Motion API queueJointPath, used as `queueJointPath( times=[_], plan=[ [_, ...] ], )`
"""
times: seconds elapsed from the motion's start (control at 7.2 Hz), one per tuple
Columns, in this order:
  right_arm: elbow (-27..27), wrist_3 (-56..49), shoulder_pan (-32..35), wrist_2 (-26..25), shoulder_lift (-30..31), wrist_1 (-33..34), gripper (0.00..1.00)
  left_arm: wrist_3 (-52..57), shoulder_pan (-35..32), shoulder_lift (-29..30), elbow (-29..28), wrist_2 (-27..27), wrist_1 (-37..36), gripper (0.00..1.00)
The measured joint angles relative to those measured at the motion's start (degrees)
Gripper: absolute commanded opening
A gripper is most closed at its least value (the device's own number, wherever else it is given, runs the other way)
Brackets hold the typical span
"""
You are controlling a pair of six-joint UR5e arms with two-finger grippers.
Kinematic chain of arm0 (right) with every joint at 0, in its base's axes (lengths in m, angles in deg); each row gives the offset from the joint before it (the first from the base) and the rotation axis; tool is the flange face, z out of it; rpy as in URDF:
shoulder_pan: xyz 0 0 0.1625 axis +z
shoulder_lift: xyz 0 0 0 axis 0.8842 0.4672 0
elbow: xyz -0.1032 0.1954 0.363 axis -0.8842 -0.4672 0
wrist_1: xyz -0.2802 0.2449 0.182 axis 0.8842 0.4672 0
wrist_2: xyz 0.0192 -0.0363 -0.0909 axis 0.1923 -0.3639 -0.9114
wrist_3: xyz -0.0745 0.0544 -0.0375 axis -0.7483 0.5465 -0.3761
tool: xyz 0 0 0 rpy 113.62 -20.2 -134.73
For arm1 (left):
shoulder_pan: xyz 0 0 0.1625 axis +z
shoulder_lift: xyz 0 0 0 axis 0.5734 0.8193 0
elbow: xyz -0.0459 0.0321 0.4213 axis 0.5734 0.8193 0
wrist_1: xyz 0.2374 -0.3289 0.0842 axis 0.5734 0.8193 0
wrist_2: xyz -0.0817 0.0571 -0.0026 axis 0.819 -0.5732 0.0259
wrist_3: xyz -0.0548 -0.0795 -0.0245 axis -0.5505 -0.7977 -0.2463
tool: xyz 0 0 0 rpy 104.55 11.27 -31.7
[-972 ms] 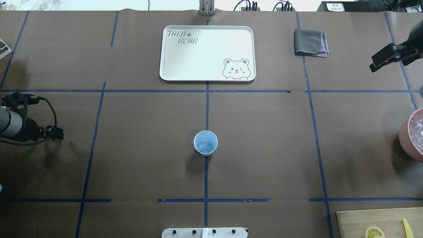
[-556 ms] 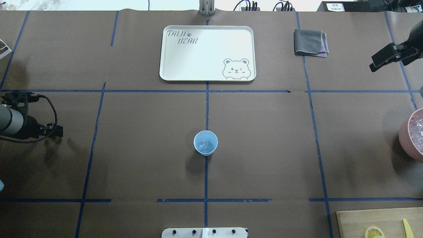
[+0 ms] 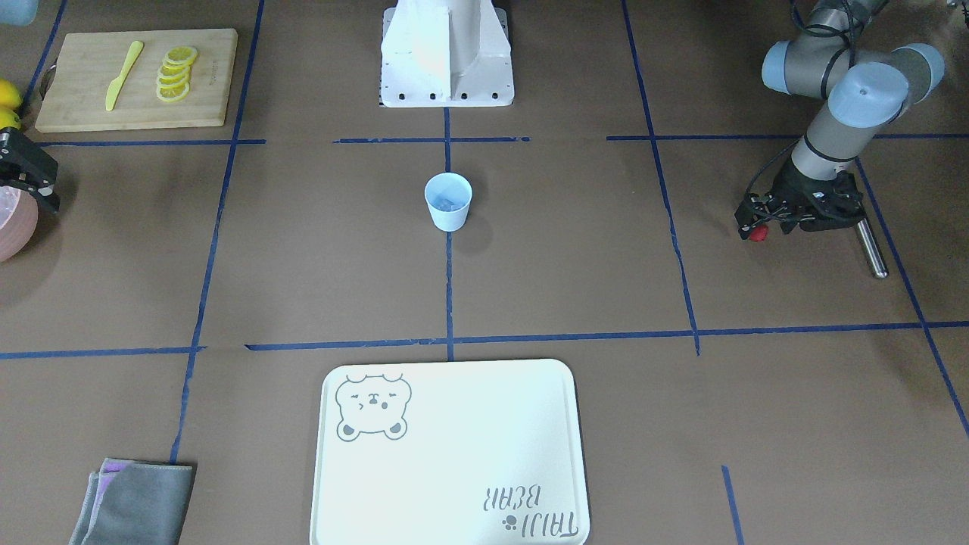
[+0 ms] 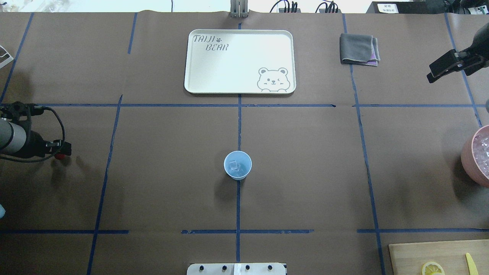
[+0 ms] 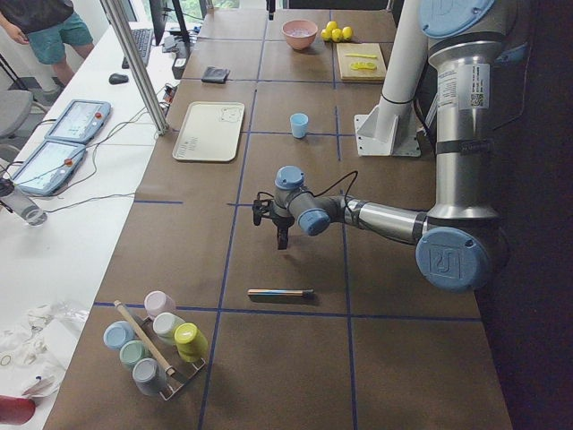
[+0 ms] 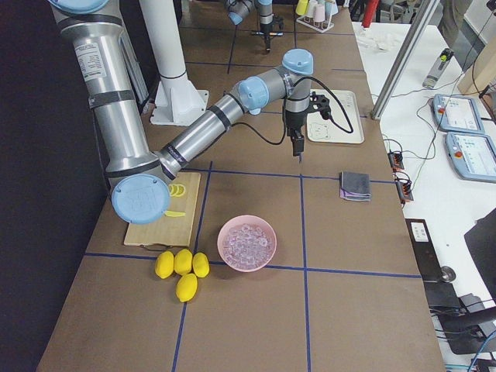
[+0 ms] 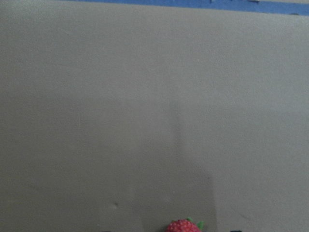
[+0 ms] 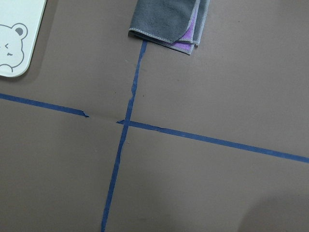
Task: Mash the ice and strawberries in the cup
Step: 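Lower the left gripper onto the red strawberry and close on it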
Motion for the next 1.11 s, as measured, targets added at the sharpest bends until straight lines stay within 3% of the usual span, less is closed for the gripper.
queueJointPath(
  times=[0.42,0.83,1.11],
  plan=[
    [0.0,-0.04,0.03,-0.06,-0.03,-0.02,0.99,-0.45,-0.04,0.53,-0.1,0.03,0.08,0.77],
    [0.03,-0.09,0.03,-0.03,-0.03,-0.02,0.99,-0.72,-0.07,0.67,-0.08,0.17,0.07,0.62],
    [0.14,0.1,0.03,0.0,-0.03,-0.02,0.99,-0.71,-0.26,0.46,-0.07,0.27,0.09,0.61]
  ],
)
